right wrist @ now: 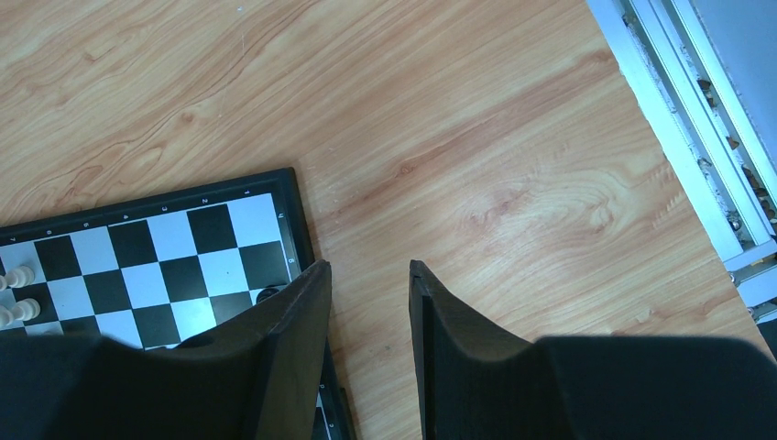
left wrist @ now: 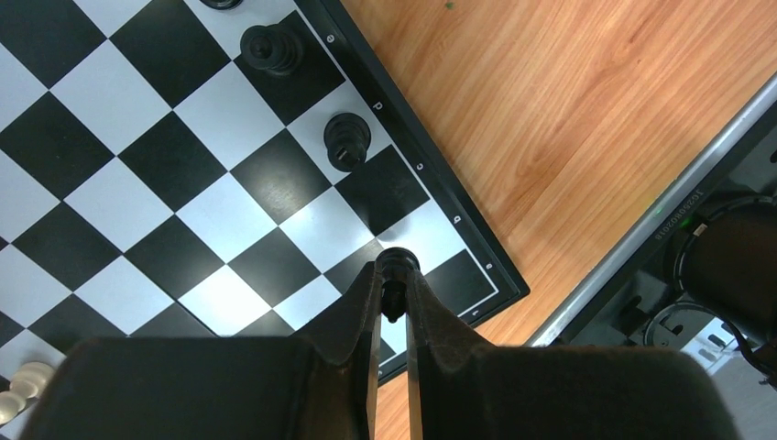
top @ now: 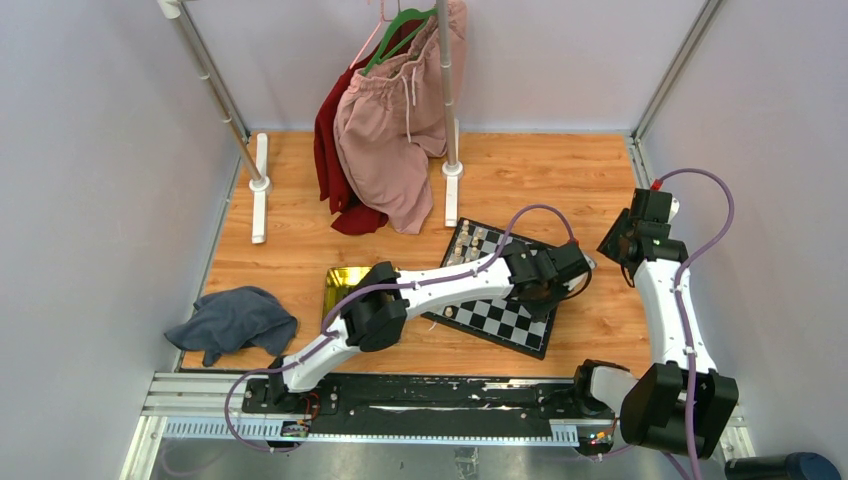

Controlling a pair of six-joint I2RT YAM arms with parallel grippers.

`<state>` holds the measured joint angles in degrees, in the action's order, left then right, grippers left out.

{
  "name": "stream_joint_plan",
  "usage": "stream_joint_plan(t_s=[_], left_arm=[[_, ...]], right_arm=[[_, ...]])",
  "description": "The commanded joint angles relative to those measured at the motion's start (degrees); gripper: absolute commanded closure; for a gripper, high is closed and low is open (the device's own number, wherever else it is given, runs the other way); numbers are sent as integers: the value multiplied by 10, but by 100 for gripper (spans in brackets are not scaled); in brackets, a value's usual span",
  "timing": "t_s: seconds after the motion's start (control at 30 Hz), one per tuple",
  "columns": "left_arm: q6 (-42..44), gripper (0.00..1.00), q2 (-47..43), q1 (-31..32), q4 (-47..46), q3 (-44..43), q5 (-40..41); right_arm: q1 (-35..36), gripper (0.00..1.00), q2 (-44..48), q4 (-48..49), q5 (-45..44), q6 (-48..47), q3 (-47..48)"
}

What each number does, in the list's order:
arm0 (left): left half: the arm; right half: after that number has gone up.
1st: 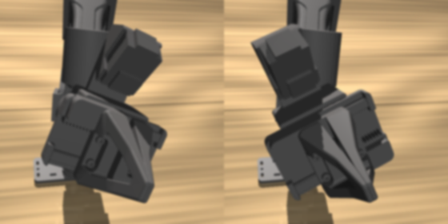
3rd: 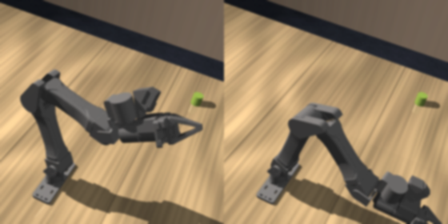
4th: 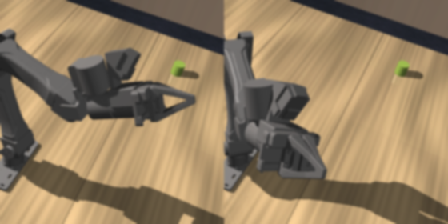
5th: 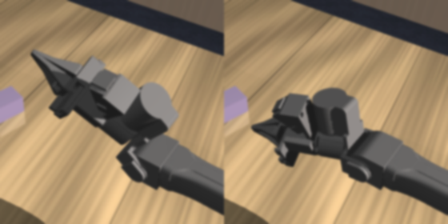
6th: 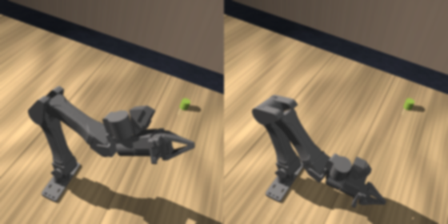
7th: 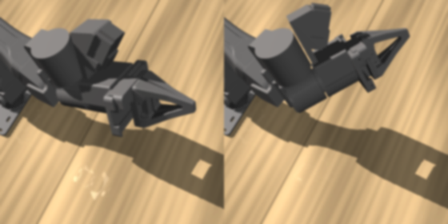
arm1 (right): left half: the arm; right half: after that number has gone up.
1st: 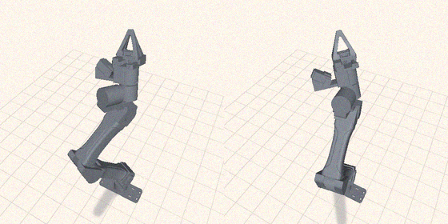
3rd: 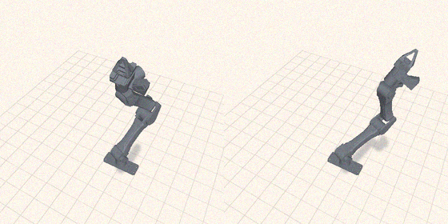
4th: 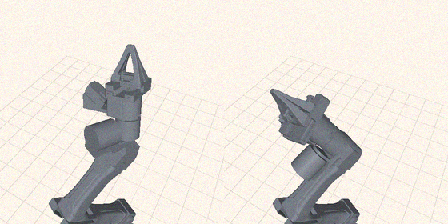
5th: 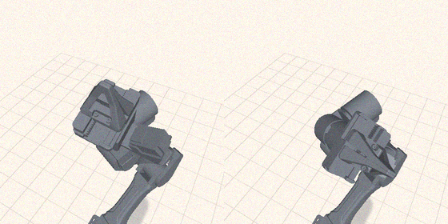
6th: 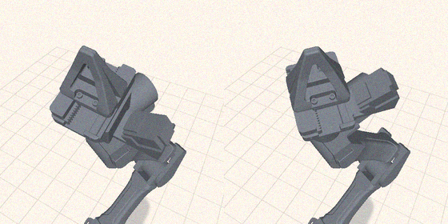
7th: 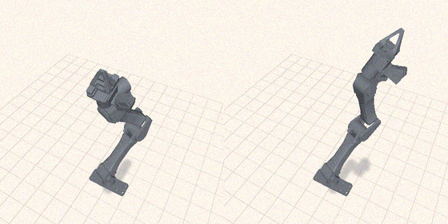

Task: Set up the chess pieces on the board
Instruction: Place the chess piece on the chessboard.

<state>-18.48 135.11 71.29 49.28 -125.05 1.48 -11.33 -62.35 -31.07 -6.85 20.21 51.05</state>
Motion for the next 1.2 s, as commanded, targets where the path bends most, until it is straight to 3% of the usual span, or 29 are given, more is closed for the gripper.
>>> stream_joint_plan(t_s=[0.0, 0.77, 1.07, 1.17], left_arm=[[-11, 100, 13, 2, -21, -21, -2], [-7, 96, 49, 2, -56, -25, 32], [-8, 92, 51, 2, -62, -19, 48], [-7, 85, 52, 2, -62, -18, 45]], right_arm=[[-8, 59, 10, -3, 2, 3, -8], [-9, 59, 7, 7, 8, 0, -17], [-9, 59, 7, 10, 10, -1, -19], [-9, 59, 6, 9, 11, -1, -18]])
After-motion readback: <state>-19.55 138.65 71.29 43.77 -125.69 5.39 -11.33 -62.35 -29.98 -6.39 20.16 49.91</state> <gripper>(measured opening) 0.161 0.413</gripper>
